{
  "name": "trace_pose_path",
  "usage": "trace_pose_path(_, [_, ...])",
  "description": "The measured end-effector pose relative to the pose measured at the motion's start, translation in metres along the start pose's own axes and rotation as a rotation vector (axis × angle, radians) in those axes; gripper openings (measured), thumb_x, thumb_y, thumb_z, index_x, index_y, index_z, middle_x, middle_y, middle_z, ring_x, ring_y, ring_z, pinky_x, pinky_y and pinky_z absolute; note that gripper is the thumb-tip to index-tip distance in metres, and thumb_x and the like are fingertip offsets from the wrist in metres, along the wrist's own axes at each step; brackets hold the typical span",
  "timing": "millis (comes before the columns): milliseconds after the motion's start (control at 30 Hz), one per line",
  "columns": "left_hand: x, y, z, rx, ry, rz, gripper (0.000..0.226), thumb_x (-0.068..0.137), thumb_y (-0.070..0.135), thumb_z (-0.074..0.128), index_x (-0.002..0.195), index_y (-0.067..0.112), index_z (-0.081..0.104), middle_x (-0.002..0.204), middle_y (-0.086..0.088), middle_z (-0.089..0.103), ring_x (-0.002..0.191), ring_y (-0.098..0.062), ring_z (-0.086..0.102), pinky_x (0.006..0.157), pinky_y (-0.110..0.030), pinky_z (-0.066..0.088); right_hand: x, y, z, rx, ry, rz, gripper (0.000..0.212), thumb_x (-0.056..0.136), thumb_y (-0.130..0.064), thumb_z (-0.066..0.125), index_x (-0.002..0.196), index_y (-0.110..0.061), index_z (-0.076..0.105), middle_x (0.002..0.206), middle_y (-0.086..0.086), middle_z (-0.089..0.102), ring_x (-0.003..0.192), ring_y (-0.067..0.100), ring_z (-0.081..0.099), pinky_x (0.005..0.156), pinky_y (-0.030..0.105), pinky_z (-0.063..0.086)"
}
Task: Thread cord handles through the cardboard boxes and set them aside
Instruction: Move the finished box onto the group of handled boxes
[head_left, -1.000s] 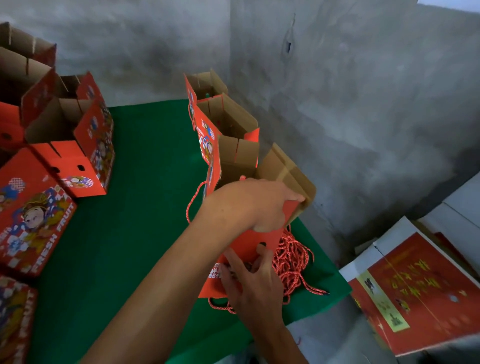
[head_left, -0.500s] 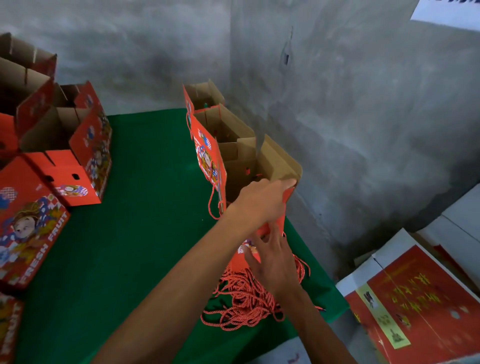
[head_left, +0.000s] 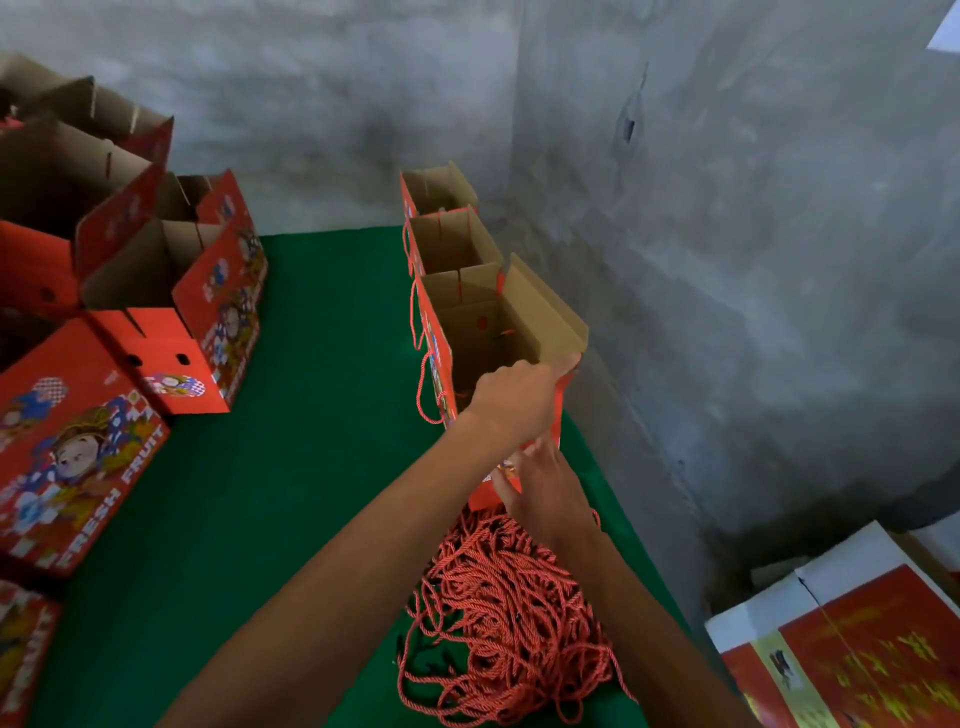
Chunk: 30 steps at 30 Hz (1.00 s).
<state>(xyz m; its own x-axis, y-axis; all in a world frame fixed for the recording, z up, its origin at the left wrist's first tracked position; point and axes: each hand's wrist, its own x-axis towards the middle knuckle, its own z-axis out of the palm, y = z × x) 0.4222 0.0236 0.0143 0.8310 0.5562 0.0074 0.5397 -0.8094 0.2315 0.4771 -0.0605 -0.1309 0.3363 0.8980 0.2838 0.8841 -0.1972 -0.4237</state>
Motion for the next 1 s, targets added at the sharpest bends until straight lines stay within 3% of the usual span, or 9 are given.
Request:
trace_pose_path(133, [0.022, -0.017, 0.005, 0.012, 0.027, -0.047, 0.064, 0.103, 0.016, 0.047, 0.153, 0.052, 0.028, 0.120, -0.014, 0.066, 0.105, -0.039, 0.065, 0.076, -0.044, 0.047, 0.029, 0.015, 0.016, 0.084, -0.088, -0.005, 0.032, 0.099, -0.036, 0.061, 0.124, -0.016, 0.063, 0.145, 0.025, 0.042, 0.126, 0.034, 0.058, 0.100, 0.046, 0.056])
trace_pose_path(267, [0.031, -0.034, 0.007, -0.041, 0.058, -0.060, 0.055, 0.098, 0.010, 0.051, 0.143, 0.043, 0.053, 0.129, -0.007, 0.068, 0.113, -0.036, 0.065, 0.086, -0.045, 0.055, 0.055, 0.027, 0.032, 0.170, -0.138, 0.031, 0.032, 0.100, -0.026, 0.063, 0.128, -0.012, 0.061, 0.157, 0.027, 0.031, 0.115, 0.030, 0.064, 0.105, 0.042, 0.051])
trace_pose_path(367, [0.021, -0.047, 0.007, -0.128, 0.153, -0.017, 0.049, 0.097, 0.006, 0.049, 0.140, 0.026, 0.061, 0.136, -0.004, 0.065, 0.124, -0.029, 0.060, 0.099, -0.047, 0.050, 0.074, 0.036, 0.039, 0.190, -0.212, 0.043, 0.035, 0.101, -0.021, 0.061, 0.133, -0.007, 0.058, 0.151, 0.025, 0.044, 0.146, 0.042, 0.035, 0.113, 0.041, 0.042])
trace_pose_path(433, [0.008, -0.059, 0.008, -0.186, 0.234, 0.004, 0.044, 0.097, 0.006, 0.052, 0.137, 0.018, 0.064, 0.140, -0.004, 0.063, 0.129, -0.026, 0.057, 0.106, -0.044, 0.045, 0.087, 0.039, 0.041, 0.247, -0.234, -0.005, 0.043, 0.101, -0.014, 0.059, 0.142, -0.005, 0.052, 0.148, 0.024, 0.049, 0.151, 0.045, 0.019, 0.118, 0.040, 0.029])
trace_pose_path(567, [-0.022, -0.087, 0.015, -0.276, 0.236, -0.066, 0.040, 0.098, 0.010, 0.057, 0.137, 0.013, 0.063, 0.143, -0.005, 0.060, 0.133, -0.025, 0.053, 0.113, -0.042, 0.040, 0.104, 0.040, 0.040, 0.301, -0.248, 0.057, 0.047, 0.102, -0.009, 0.056, 0.148, -0.010, 0.051, 0.159, 0.028, 0.026, 0.145, 0.041, 0.036, 0.120, 0.044, 0.033])
trace_pose_path(700, [-0.050, -0.115, 0.029, -0.351, 0.158, -0.207, 0.040, 0.102, 0.017, 0.055, 0.142, 0.020, 0.058, 0.148, -0.002, 0.056, 0.137, -0.020, 0.050, 0.117, -0.043, 0.038, 0.072, 0.038, 0.060, 0.369, 0.105, 0.262, 0.016, 0.099, -0.010, 0.062, 0.112, -0.004, 0.069, 0.139, 0.020, 0.052, 0.121, 0.035, 0.059, 0.106, 0.050, 0.048])
trace_pose_path(767, [-0.064, -0.124, 0.036, -0.369, 0.134, -0.258, 0.038, 0.103, 0.021, 0.054, 0.141, 0.022, 0.059, 0.147, 0.001, 0.056, 0.137, -0.017, 0.049, 0.118, -0.041, 0.037, 0.054, 0.041, 0.072, 0.280, -0.072, 0.328, 0.023, 0.098, -0.016, 0.063, 0.119, -0.006, 0.067, 0.134, 0.015, 0.058, 0.115, 0.028, 0.062, 0.102, 0.046, 0.050])
trace_pose_path(867, [-0.087, -0.129, 0.046, -0.396, 0.125, -0.312, 0.034, 0.103, 0.025, 0.055, 0.136, 0.024, 0.062, 0.144, 0.005, 0.059, 0.134, -0.015, 0.052, 0.116, -0.037, 0.039, 0.042, 0.044, 0.088, 0.122, -0.477, 0.233, 0.058, 0.100, -0.021, 0.061, 0.153, -0.007, 0.042, 0.155, 0.013, 0.046, 0.143, 0.028, 0.043, 0.118, 0.039, 0.035])
trace_pose_path(1000, [-0.128, -0.132, 0.051, -0.379, 0.138, -0.327, 0.031, 0.102, 0.025, 0.056, 0.131, 0.023, 0.066, 0.138, 0.006, 0.063, 0.130, -0.014, 0.056, 0.112, -0.036, 0.043, 0.053, 0.036, 0.102, -0.193, -0.559, 0.145, 0.057, 0.100, -0.033, 0.058, 0.153, -0.018, 0.043, 0.150, 0.007, 0.051, 0.136, 0.029, 0.049, 0.111, 0.039, 0.041])
